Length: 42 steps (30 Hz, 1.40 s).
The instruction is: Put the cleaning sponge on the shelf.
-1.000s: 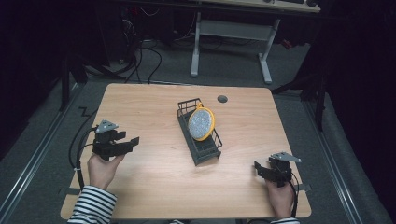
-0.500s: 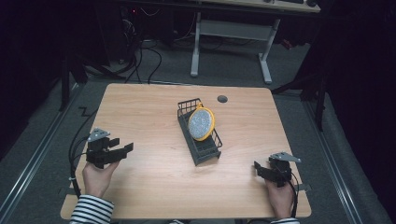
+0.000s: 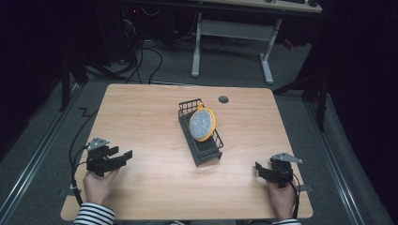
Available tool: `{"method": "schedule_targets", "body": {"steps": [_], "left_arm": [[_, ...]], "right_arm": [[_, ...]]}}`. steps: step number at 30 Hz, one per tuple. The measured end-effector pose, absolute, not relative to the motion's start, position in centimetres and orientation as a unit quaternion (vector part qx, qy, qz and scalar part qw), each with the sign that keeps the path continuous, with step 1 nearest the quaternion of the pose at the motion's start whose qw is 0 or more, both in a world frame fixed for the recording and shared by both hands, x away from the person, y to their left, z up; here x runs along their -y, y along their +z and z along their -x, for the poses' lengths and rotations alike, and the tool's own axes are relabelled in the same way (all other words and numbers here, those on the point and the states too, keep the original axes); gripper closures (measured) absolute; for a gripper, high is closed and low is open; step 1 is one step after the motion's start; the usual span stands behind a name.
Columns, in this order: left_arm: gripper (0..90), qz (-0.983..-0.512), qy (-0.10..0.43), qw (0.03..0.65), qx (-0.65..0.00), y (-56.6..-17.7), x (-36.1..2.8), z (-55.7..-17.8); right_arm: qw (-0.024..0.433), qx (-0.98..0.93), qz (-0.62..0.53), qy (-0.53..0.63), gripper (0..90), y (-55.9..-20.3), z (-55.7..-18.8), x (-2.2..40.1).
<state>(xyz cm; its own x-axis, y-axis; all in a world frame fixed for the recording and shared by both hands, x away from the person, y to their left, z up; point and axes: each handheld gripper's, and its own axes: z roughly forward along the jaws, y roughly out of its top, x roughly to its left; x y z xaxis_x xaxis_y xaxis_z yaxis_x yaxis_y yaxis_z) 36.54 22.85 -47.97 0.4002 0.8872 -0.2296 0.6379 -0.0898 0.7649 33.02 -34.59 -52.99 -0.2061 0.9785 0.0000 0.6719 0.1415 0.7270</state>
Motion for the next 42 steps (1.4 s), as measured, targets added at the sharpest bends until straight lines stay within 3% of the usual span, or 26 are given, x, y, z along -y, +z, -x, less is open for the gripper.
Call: {"method": "schedule_targets", "body": {"steps": [42], "left_arm": [[34.5, -0.726, 0.178, 0.379, -0.545, -52.3, -22.0, -36.4]], "right_arm": [[0.252, -0.715, -0.577, 0.304, 32.1, -53.0, -33.0, 34.5]]}}
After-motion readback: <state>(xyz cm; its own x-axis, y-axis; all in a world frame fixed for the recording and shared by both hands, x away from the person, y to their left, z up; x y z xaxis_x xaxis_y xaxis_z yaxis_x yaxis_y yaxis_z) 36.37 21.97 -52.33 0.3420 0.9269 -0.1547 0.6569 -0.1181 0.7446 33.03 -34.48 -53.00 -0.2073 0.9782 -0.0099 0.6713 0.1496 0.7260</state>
